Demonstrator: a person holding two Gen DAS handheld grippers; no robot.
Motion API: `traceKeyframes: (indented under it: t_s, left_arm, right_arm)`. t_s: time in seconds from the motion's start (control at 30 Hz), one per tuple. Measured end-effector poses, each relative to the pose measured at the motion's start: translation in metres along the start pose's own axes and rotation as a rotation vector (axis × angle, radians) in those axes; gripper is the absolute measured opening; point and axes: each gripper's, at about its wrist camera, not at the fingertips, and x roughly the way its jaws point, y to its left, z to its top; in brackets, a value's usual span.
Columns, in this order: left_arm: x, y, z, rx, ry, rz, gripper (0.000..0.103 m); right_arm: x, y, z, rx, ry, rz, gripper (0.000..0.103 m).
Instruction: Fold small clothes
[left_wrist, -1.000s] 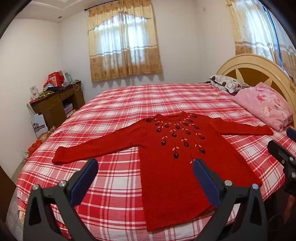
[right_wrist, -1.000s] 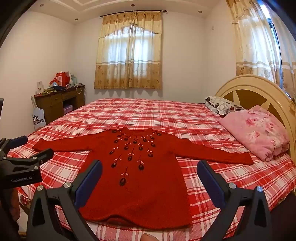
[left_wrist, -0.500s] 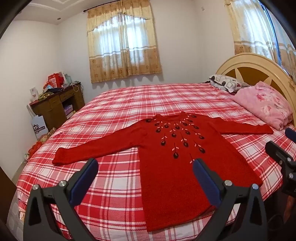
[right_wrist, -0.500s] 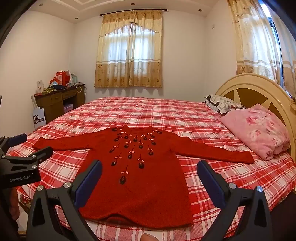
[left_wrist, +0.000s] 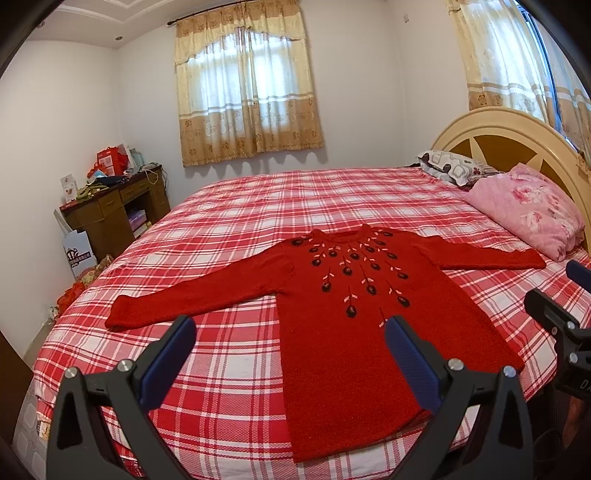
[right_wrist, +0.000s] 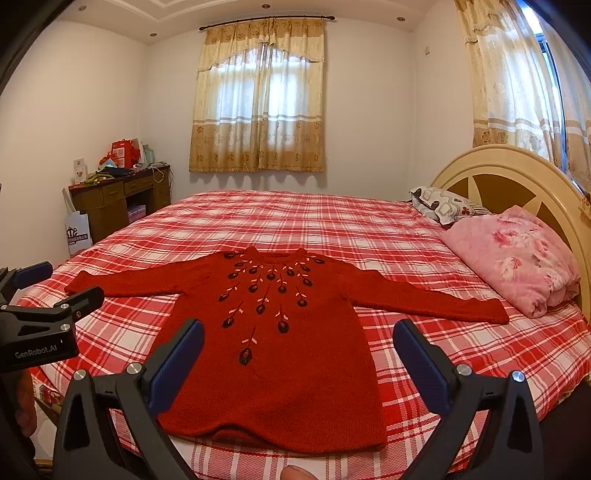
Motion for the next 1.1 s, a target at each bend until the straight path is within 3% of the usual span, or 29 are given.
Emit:
traceKeyframes:
  t_s: [1.1]
  left_arm:
    - [-0.0013,0.0017,0.0002,-0.003,-0.005,0.001,0.103]
  right_arm:
    - [0.0003,0.0087,-0.0015,-0.008,0.010,0.009,0.102]
